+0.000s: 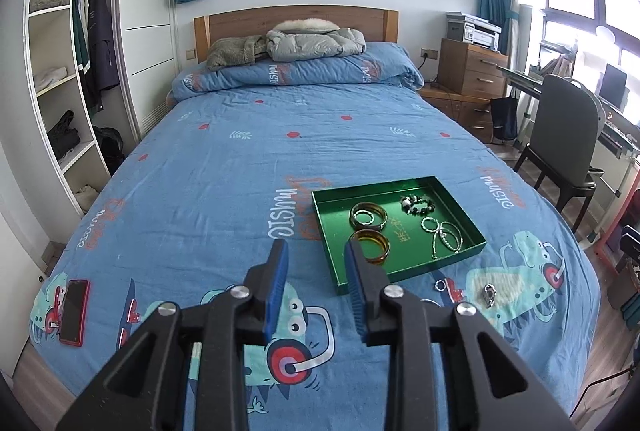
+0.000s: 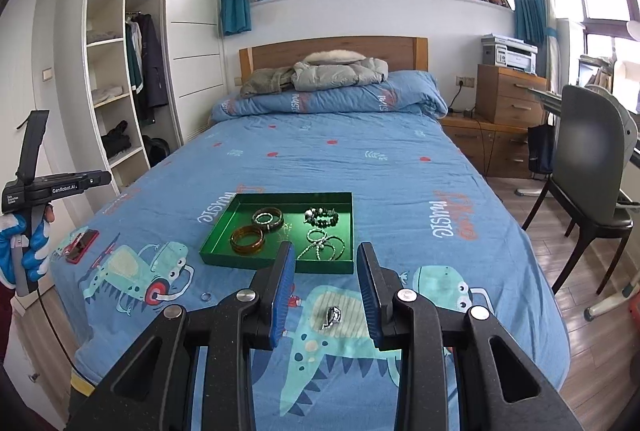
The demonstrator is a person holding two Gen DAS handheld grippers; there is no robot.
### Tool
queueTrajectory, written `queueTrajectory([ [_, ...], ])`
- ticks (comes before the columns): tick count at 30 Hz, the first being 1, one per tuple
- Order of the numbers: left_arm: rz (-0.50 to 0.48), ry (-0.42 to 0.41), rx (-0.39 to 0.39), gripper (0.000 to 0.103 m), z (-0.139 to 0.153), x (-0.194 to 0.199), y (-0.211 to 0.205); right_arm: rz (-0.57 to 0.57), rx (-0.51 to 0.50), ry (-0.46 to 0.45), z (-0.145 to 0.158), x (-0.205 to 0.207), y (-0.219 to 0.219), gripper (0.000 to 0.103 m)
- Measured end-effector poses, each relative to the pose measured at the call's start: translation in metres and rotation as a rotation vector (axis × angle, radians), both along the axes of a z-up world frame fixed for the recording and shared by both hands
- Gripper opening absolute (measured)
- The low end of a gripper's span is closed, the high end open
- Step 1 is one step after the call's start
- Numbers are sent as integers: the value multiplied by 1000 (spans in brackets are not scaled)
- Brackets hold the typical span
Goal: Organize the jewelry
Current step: 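Withdraw both tools from the tray back over the remaining jewelry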
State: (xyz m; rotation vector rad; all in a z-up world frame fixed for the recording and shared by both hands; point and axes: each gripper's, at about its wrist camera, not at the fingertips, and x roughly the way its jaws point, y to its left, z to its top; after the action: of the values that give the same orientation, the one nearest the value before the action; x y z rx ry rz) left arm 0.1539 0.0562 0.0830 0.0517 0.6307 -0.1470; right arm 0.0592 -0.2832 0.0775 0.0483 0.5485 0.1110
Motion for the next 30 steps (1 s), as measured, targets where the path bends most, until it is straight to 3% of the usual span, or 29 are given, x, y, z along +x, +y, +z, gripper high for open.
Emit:
queueTrajectory([
  [17,-34,96,14,30,-80,-1,-7,9,97,120,-68,17,-9,32],
  [30,-26,152,-12,30,-119,-8,3,15,184,211,-121,11,0,32],
])
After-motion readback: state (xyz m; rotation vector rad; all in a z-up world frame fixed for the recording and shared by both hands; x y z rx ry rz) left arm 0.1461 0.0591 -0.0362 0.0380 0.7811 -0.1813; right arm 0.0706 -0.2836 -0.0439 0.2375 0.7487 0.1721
